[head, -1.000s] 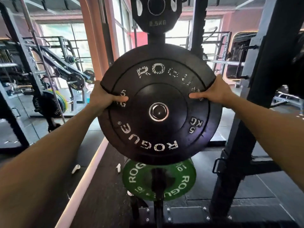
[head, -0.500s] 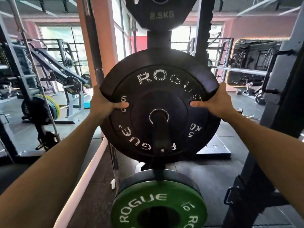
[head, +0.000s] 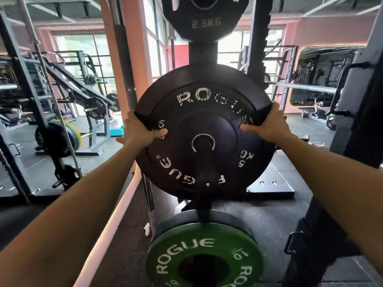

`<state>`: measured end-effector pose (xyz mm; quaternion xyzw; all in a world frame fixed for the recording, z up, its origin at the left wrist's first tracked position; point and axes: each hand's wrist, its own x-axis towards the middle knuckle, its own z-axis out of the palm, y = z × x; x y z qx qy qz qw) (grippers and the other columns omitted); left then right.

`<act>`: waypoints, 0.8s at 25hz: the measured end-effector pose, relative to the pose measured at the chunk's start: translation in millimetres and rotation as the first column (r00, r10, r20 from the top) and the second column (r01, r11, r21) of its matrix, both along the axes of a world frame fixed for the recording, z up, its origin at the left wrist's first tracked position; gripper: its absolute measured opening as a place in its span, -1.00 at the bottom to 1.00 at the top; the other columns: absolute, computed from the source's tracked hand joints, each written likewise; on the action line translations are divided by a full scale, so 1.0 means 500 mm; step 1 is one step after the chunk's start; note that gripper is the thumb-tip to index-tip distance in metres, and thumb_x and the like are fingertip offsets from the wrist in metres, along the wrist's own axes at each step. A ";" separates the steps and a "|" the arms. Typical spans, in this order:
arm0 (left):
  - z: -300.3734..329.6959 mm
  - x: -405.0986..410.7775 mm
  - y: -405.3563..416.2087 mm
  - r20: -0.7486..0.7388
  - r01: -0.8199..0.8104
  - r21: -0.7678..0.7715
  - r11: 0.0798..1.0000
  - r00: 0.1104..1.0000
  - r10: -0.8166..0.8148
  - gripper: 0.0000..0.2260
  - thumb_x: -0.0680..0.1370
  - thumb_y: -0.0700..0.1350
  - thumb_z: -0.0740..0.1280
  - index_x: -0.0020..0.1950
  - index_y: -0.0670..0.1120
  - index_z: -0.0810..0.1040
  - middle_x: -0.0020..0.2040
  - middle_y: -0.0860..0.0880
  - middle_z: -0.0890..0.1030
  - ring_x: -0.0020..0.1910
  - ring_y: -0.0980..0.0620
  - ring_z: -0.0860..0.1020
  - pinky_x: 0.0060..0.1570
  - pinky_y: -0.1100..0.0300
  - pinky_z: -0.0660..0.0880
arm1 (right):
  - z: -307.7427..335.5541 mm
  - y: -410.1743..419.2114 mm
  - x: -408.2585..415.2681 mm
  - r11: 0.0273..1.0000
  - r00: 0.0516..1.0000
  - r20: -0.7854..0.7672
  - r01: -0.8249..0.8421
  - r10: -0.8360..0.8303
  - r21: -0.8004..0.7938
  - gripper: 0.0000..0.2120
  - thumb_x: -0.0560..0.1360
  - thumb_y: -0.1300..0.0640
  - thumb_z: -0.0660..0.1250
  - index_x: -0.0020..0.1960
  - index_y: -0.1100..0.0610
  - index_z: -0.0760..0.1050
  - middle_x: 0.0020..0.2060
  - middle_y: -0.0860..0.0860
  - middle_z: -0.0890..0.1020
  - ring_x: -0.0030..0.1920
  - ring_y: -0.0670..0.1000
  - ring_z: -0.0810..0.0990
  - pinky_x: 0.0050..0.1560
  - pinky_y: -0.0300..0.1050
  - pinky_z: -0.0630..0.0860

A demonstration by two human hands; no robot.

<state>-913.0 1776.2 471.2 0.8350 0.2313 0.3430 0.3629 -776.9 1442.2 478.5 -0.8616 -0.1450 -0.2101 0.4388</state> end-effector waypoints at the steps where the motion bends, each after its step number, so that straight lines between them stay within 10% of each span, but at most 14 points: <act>1: 0.004 -0.009 -0.009 -0.080 -0.035 0.035 0.999 0.996 0.038 0.02 0.24 0.14 0.61 0.50 -0.13 0.12 0.43 -0.15 0.32 0.43 -0.20 0.31 0.39 -0.26 0.21 | 0.002 -0.005 -0.009 1.000 1.000 -0.004 -0.013 0.012 -0.016 0.11 0.07 -0.17 0.64 0.42 0.17 0.16 0.32 0.15 0.43 0.32 0.19 0.43 0.30 0.18 0.43; 5: 0.013 -0.062 -0.040 -0.162 0.033 0.105 0.994 0.987 -0.016 0.11 0.23 0.26 0.55 0.57 -0.06 0.00 0.47 -0.20 0.27 0.44 -0.24 0.30 0.38 -0.20 0.30 | 0.011 -0.038 -0.057 0.991 0.997 -0.018 -0.078 0.077 -0.108 0.10 0.09 -0.25 0.58 0.45 0.17 0.19 0.30 0.12 0.48 0.27 0.15 0.49 0.28 0.13 0.47; 12: 0.048 -0.194 -0.174 -0.285 0.277 0.231 0.933 0.936 -0.207 -0.44 0.40 0.16 0.48 0.33 0.00 0.47 0.30 -0.06 0.53 0.25 -0.09 0.50 0.32 -0.02 0.40 | 0.048 -0.123 -0.173 0.916 0.980 -0.059 -0.200 0.192 -0.347 0.00 0.14 -0.42 0.41 0.45 0.04 0.27 0.34 0.07 0.44 0.29 0.13 0.47 0.33 0.06 0.41; 20: 0.044 -0.361 -0.394 -0.266 0.259 0.190 0.947 0.942 -0.204 -0.23 0.18 0.41 0.42 0.30 0.07 0.50 0.26 0.03 0.56 0.24 0.00 0.52 0.34 0.05 0.38 | 0.059 -0.282 -0.301 0.823 0.951 -0.064 -0.293 0.301 -0.487 -0.12 0.35 -0.24 0.46 0.51 0.07 0.19 0.47 0.10 0.29 0.45 0.12 0.29 0.43 0.12 0.27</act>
